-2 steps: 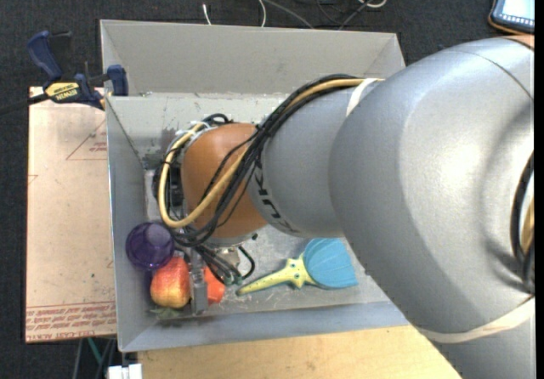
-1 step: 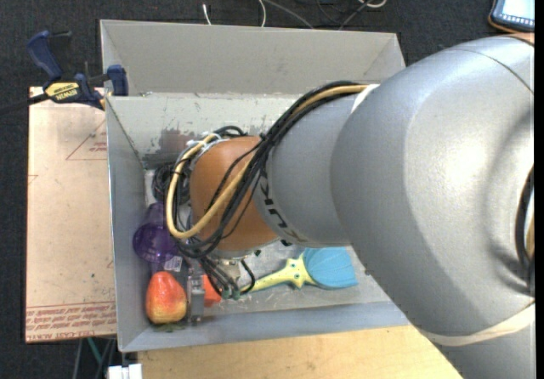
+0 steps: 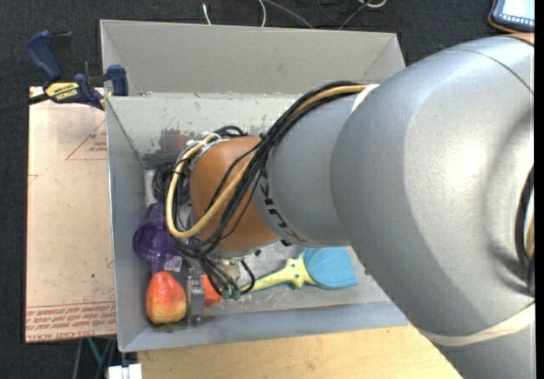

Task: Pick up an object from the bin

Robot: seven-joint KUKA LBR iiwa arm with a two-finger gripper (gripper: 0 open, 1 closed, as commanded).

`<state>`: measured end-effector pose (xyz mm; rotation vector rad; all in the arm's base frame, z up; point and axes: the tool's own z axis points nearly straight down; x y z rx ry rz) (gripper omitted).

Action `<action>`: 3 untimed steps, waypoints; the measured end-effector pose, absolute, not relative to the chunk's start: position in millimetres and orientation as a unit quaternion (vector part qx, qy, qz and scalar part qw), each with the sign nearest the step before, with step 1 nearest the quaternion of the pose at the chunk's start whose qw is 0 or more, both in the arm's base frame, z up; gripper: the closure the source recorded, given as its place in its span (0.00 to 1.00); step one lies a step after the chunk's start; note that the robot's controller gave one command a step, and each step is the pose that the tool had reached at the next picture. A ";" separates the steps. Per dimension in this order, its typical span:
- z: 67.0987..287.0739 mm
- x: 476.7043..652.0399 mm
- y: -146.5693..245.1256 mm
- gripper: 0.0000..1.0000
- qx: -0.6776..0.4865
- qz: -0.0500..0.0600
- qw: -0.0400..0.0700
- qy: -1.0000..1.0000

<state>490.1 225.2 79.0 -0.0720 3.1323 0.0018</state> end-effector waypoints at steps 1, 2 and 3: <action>73.4 489.8 242.0 1.00 -0.012 -0.002 0.011 1.000; 73.7 489.8 241.9 1.00 -0.012 -0.002 0.011 1.000; 92.7 484.9 241.4 1.00 -0.014 -0.004 0.004 1.000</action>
Offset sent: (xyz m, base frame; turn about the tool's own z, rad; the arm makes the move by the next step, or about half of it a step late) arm 0.0000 0.0000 0.0000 0.0000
